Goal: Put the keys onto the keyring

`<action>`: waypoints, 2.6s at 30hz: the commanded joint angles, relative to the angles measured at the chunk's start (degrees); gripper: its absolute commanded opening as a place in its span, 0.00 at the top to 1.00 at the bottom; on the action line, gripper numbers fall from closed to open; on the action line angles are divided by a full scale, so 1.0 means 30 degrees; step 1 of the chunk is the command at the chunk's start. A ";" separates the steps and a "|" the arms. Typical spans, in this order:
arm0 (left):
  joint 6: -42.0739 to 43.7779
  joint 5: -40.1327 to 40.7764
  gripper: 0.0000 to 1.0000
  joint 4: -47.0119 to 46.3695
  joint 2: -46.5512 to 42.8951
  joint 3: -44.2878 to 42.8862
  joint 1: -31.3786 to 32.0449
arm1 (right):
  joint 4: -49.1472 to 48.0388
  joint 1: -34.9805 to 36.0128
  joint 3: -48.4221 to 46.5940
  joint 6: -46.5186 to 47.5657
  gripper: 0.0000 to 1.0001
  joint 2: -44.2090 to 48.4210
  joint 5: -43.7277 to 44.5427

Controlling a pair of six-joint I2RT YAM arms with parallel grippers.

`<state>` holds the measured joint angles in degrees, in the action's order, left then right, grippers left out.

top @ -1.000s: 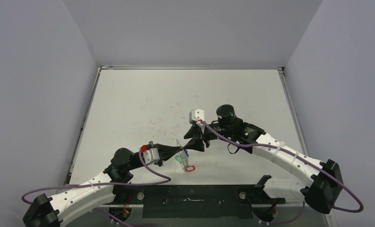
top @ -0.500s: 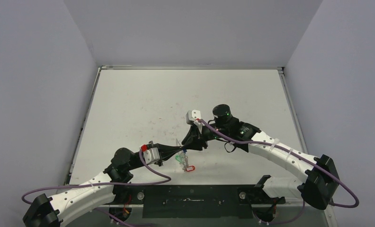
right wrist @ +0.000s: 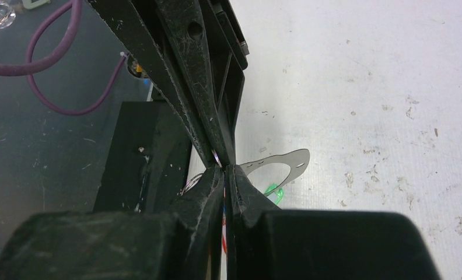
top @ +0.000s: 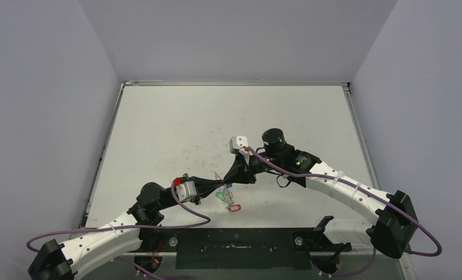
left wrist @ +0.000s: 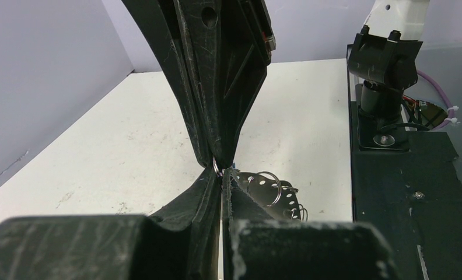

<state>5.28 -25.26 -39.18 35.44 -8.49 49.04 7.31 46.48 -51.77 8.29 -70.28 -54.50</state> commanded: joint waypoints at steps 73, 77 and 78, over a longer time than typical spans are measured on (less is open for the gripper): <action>0.1011 0.0267 1.00 0.4788 0.1591 -0.3377 0.0092 | 1.0247 0.4265 -0.7339 0.3570 0.97 -0.3034 1.0195; 0.0818 0.0697 1.00 0.3992 0.1197 -0.2670 0.0098 | 0.8542 0.3587 -0.6273 0.3456 0.75 -0.1888 0.8646; 0.0637 0.0774 1.00 0.3591 0.1121 -0.2424 0.0091 | 0.8149 0.3258 -0.6013 0.3407 0.69 -0.1575 0.8118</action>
<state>8.86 -24.18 -19.27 40.60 -17.12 49.08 39.29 58.41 -71.96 18.85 -79.44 -25.19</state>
